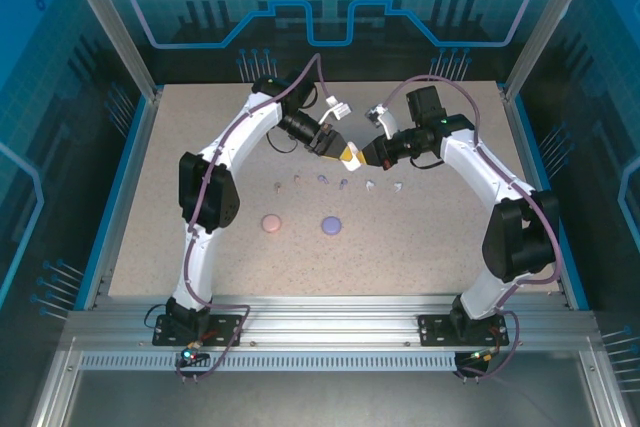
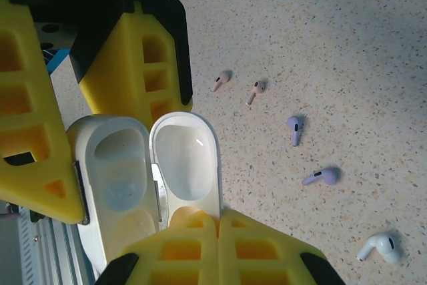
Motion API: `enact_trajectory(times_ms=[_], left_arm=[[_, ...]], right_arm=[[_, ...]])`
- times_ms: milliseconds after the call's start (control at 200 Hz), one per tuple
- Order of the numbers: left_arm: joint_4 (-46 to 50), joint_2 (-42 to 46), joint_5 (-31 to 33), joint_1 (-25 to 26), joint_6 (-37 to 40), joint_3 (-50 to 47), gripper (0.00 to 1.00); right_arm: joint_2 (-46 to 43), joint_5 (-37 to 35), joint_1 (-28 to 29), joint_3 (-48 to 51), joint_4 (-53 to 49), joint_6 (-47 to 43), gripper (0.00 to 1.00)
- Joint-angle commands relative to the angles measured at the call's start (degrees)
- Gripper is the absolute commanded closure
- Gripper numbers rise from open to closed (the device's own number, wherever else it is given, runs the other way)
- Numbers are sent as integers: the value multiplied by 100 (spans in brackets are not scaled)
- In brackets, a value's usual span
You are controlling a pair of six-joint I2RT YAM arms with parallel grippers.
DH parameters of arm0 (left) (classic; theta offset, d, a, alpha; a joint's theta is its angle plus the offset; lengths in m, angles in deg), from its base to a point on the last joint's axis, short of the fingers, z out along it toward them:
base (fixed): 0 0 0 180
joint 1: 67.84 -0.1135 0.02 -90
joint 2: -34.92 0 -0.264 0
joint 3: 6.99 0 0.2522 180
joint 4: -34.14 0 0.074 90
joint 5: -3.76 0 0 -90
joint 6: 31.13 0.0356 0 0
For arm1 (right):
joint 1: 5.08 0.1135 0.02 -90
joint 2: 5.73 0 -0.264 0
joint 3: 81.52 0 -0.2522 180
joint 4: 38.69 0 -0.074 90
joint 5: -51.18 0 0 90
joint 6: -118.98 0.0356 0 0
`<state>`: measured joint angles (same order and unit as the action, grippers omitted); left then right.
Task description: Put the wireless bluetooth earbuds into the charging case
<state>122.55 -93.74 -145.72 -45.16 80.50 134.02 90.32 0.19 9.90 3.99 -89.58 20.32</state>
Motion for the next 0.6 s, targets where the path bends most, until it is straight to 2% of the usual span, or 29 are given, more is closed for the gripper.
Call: enact_trajectory(times_ms=[0, 315, 440, 595], left_arm=[[111, -118, -314, 42, 202, 195, 69], [137, -174, -318, 79, 205, 255, 71], [154, -177, -321, 88, 219, 258, 81], [147, -181, -326, 95, 215, 255, 99]], right_arm=[[76, 136, 58, -198, -59, -47, 100], [98, 144, 66, -217, -85, -56, 100], [90, 125, 72, -225, -102, -56, 100], [50, 13, 60, -277, -70, 50, 100]])
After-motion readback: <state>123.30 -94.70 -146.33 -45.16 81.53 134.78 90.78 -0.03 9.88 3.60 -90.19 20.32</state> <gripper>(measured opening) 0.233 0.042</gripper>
